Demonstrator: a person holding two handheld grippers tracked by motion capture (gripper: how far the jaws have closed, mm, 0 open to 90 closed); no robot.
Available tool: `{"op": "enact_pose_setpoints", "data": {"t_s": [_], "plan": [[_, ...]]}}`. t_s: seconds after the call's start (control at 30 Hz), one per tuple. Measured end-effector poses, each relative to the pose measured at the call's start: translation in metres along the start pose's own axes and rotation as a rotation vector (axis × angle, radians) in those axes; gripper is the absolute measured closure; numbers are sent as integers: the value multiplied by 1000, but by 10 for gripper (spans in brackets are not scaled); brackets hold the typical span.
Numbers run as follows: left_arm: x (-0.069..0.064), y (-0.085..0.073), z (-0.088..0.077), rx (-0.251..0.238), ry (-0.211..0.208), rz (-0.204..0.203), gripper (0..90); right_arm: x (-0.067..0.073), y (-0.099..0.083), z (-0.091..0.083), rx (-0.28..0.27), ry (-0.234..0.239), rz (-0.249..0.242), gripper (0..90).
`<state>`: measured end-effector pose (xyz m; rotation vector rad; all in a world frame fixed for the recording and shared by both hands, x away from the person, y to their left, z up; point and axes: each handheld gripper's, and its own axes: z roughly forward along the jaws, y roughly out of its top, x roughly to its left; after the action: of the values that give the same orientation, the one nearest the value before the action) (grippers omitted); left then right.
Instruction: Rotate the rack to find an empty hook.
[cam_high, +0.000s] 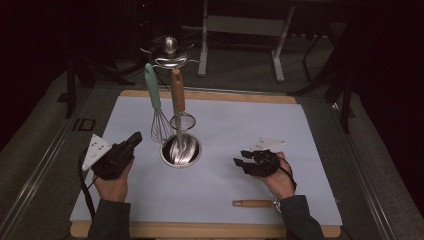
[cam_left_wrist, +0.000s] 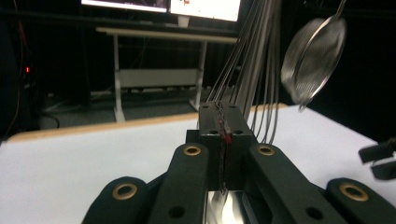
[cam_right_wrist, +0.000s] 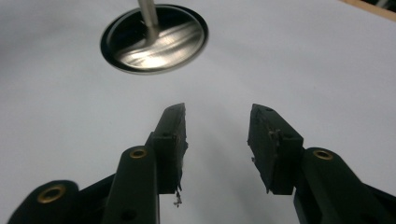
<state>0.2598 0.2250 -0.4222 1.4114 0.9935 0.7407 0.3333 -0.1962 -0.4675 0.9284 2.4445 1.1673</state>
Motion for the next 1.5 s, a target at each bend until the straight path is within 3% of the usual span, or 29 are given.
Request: {"op": "enact_pose_setpoints", "data": {"t_s": [0.33,0.63,0.87,1.1,1.5], "plan": [[-9,33,0,-116,-20,13,893,-5,-9,-6,-8,-7,24,551],[-24,64,5,-237,-38,32,896,-14,-17,-13,-14,-38,58,550],[-34,91,10,-286,-65,62,895,-17,-20,-18,-13,-56,59,548],[-42,116,11,-335,-66,99,895,-20,-23,-19,-8,-63,67,548],[-41,133,18,-360,-55,101,895,-22,-25,-19,-11,-66,75,548]]}}
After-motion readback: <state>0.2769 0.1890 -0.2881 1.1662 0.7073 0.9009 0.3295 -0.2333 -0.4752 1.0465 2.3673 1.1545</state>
